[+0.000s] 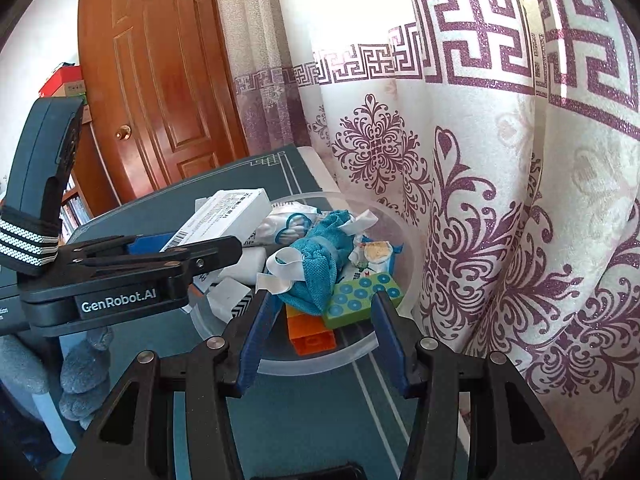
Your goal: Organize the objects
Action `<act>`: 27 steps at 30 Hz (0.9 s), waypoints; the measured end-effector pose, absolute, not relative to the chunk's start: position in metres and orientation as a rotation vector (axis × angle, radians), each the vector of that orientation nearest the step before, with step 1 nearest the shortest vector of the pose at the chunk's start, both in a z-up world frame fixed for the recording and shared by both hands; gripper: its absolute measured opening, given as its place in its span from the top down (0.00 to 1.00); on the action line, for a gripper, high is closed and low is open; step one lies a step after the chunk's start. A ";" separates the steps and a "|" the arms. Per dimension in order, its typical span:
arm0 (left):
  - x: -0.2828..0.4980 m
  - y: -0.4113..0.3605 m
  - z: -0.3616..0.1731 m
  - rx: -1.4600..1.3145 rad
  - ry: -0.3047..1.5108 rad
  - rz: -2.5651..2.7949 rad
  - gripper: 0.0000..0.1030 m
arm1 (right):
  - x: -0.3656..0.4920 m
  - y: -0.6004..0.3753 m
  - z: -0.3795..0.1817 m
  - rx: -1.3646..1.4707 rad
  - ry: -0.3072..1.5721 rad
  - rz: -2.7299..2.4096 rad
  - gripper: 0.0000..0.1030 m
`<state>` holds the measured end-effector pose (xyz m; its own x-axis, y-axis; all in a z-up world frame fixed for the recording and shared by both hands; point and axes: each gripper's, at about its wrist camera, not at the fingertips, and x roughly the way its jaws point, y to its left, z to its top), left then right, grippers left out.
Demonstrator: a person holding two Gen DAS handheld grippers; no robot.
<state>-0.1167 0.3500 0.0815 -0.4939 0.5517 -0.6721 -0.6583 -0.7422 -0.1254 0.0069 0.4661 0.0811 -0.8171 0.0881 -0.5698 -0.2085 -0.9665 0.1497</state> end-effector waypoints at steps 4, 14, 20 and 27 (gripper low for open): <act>-0.121 0.354 0.078 -0.939 0.158 2.212 0.34 | 0.007 0.468 0.078 -0.885 0.320 2.832 0.49; -0.117 0.332 0.082 -0.939 0.134 2.281 0.17 | 0.010 0.467 0.076 -0.910 0.335 2.832 0.44; -0.098 0.313 0.096 -0.856 0.220 2.451 0.01 | 0.016 0.461 0.075 -0.942 0.332 2.823 0.25; -0.069 0.297 0.111 -0.771 0.357 2.577 0.01 | 0.025 0.447 0.083 -0.948 0.277 2.820 0.10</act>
